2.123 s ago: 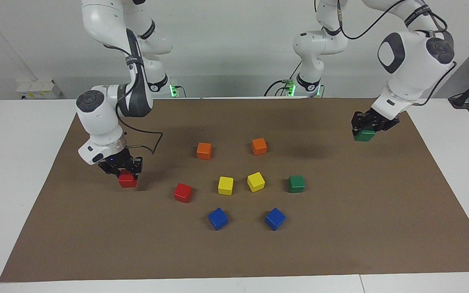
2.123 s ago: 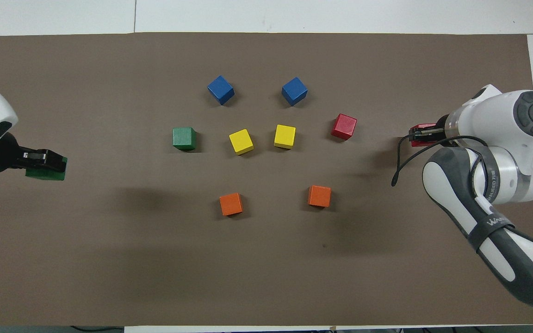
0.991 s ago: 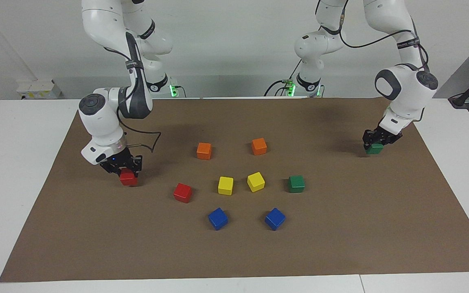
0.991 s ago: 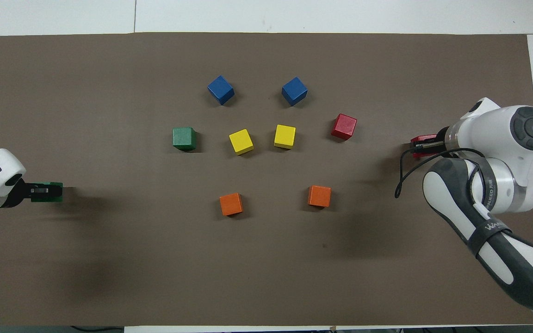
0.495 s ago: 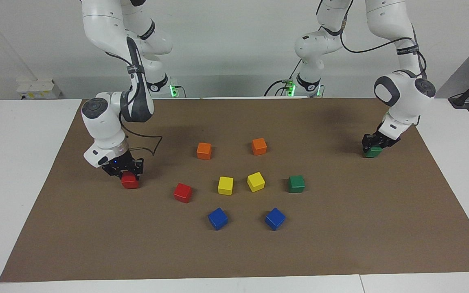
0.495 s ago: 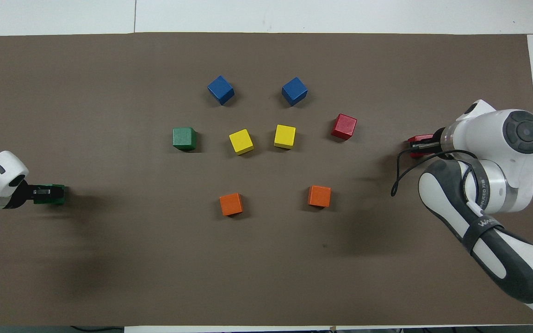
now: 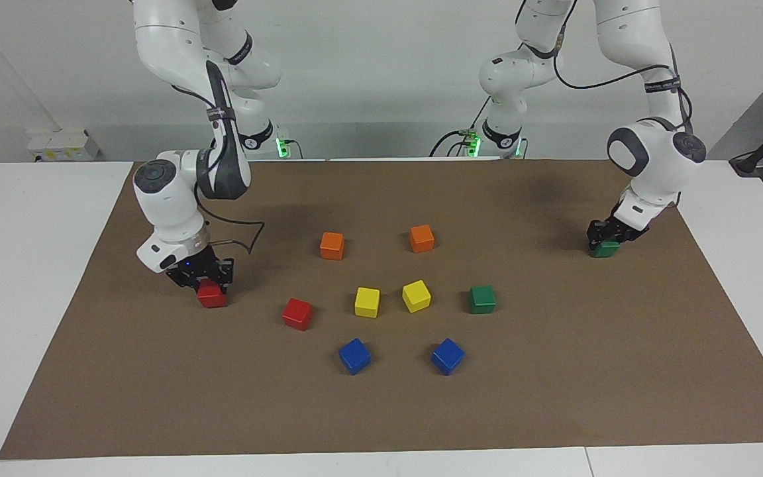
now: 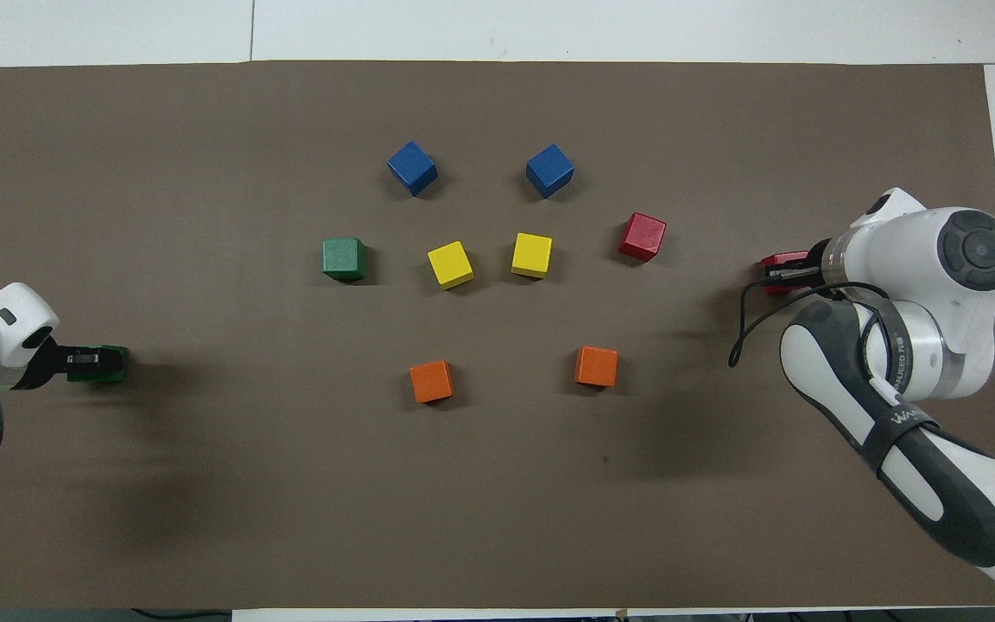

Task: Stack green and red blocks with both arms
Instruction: 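Place green with the left gripper while the right gripper carries red outward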

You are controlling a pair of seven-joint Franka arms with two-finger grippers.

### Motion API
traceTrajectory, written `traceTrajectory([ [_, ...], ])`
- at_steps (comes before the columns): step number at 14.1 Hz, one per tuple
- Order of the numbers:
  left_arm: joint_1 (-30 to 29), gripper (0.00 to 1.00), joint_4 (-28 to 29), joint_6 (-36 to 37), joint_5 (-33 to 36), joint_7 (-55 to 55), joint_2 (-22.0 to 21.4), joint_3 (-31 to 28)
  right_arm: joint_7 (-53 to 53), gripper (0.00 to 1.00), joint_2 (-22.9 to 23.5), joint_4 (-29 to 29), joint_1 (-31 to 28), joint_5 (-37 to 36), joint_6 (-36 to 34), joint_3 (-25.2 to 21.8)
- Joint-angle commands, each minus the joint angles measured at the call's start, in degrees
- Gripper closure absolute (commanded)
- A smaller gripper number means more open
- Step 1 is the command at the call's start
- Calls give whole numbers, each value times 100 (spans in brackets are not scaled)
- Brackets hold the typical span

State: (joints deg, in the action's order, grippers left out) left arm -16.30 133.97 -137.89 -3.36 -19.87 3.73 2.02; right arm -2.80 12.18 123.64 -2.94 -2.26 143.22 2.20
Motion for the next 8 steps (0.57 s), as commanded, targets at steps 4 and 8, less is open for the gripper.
traceTrajectory([
  [4, -102, 0, 68, -203, 81, -104, -4, 61, -212, 98, 56, 125, -110, 138, 347, 53],
  [8, -67, 0, -448, 356, 89, -236, 84, 61, -177, 67, 56, 125, -101, 138, 347, 53],
])
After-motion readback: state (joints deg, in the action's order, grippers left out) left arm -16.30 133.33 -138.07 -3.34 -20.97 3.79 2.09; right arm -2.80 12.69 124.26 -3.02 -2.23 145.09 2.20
